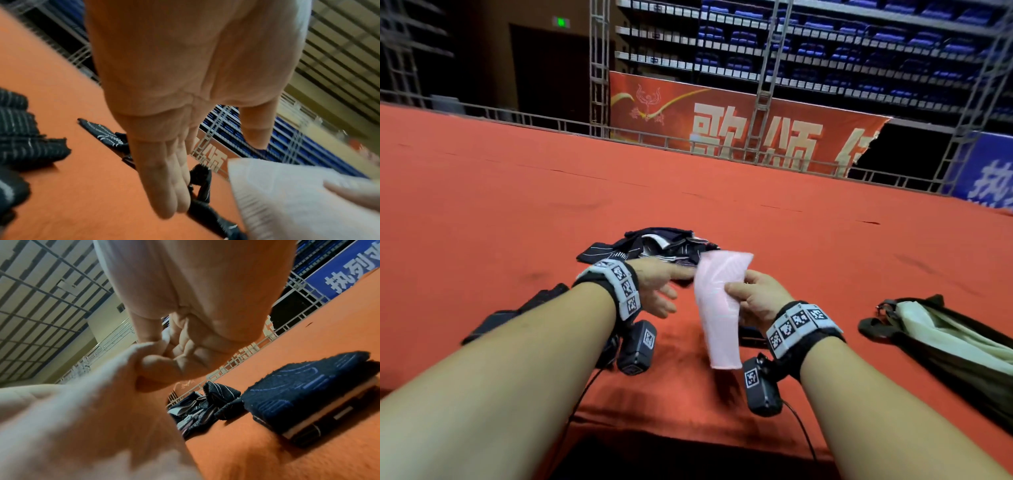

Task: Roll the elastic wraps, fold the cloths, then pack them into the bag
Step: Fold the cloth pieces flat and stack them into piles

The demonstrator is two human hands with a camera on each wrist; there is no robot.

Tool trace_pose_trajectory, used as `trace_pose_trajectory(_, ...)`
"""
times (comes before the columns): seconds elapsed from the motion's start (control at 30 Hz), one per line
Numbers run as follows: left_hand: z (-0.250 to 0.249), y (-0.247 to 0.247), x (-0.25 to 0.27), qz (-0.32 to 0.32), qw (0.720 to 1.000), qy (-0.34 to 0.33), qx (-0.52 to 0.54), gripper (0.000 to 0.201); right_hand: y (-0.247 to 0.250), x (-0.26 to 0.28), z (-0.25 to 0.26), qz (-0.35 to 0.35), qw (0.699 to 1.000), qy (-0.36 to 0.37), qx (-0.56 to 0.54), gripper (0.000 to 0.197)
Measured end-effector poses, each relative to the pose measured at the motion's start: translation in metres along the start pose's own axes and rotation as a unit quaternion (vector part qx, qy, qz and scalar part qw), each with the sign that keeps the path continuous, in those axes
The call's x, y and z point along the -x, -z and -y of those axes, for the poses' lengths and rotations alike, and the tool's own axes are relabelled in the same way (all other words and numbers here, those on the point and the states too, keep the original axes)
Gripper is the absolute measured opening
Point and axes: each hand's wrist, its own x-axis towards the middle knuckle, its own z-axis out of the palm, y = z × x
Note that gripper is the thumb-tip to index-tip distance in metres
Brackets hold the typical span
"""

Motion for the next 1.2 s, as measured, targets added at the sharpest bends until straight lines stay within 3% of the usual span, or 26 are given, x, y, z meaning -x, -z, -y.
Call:
trace_pose_trajectory(0.1, 0.012, 0.000, -0.009, -0.024, 0.998, -0.035, -0.041, 0.043, -0.005, -0.008, -0.002, -0.073, 0.970, 0.035, 0.227, 0.012)
trace_pose_trajectory(0.17, 0.010, -0.004, -0.008, 0.027, 0.998, -0.062, 0.010, 0.038, -0.013, -0.008, 0.003, -0.097, 0.932, 0.059, 0.345, 0.011)
trace_pose_trajectory(0.23, 0.007, -0.010, -0.007, 0.082, 0.993, -0.064, 0.054, 0.030, -0.022, -0.008, 0.009, -0.106, 0.910, 0.093, 0.391, 0.014)
trace_pose_trajectory(0.3, 0.009, -0.013, -0.008, 0.095, 0.992, -0.062, 0.052, 0.026, -0.036, -0.006, 0.014, -0.109, 0.898, 0.130, 0.406, 0.017)
trace_pose_trajectory(0.37, 0.017, -0.011, -0.012, 0.095, 0.992, -0.049, 0.069, 0.031, -0.051, -0.008, 0.010, -0.059, 0.890, 0.155, 0.424, 0.021)
trace_pose_trajectory(0.47, 0.030, -0.007, -0.017, 0.097, 0.985, -0.044, 0.134, 0.028, -0.065, -0.012, -0.001, 0.025, 0.899, 0.165, 0.405, 0.027)
trace_pose_trajectory(0.63, 0.036, -0.004, -0.027, 0.066, 0.979, -0.037, 0.191, 0.024, -0.050, -0.017, -0.002, -0.022, 0.969, 0.120, 0.216, 0.039)
trace_pose_trajectory(0.67, 0.037, -0.004, -0.027, 0.039, 0.986, -0.021, 0.159, 0.021, -0.047, -0.018, -0.002, -0.025, 0.975, 0.091, 0.199, 0.037)
trace_pose_trajectory(0.73, 0.043, -0.005, -0.029, -0.016, 0.999, 0.001, -0.029, 0.018, -0.039, -0.020, -0.012, 0.002, 0.972, 0.031, 0.235, 0.036)
trace_pose_trajectory(0.77, 0.046, -0.005, -0.032, -0.050, 0.989, 0.005, -0.143, 0.019, -0.034, -0.022, -0.019, 0.020, 0.961, 0.003, 0.275, 0.036)
trace_pose_trajectory(0.83, 0.055, -0.002, -0.043, -0.104, 0.966, -0.004, -0.237, 0.025, -0.025, -0.025, -0.037, 0.044, 0.935, -0.034, 0.350, 0.037)
trace_pose_trajectory(0.9, 0.064, -0.002, -0.053, -0.089, 0.953, -0.017, -0.288, 0.046, -0.019, -0.028, -0.052, 0.066, 0.905, -0.057, 0.417, 0.041)
trace_pose_trajectory(1.0, 0.071, -0.006, -0.061, -0.048, 0.937, -0.037, -0.344, 0.049, -0.016, -0.028, -0.067, 0.098, 0.867, -0.074, 0.483, 0.048)
trace_pose_trajectory(1.13, 0.080, -0.012, -0.072, -0.006, 0.919, -0.032, -0.392, 0.043, -0.015, -0.026, -0.075, 0.122, 0.860, -0.059, 0.491, 0.053)
trace_pose_trajectory(1.2, 0.086, -0.012, -0.079, -0.003, 0.928, -0.031, -0.372, 0.043, -0.013, -0.026, -0.079, 0.125, 0.866, -0.059, 0.480, 0.060)
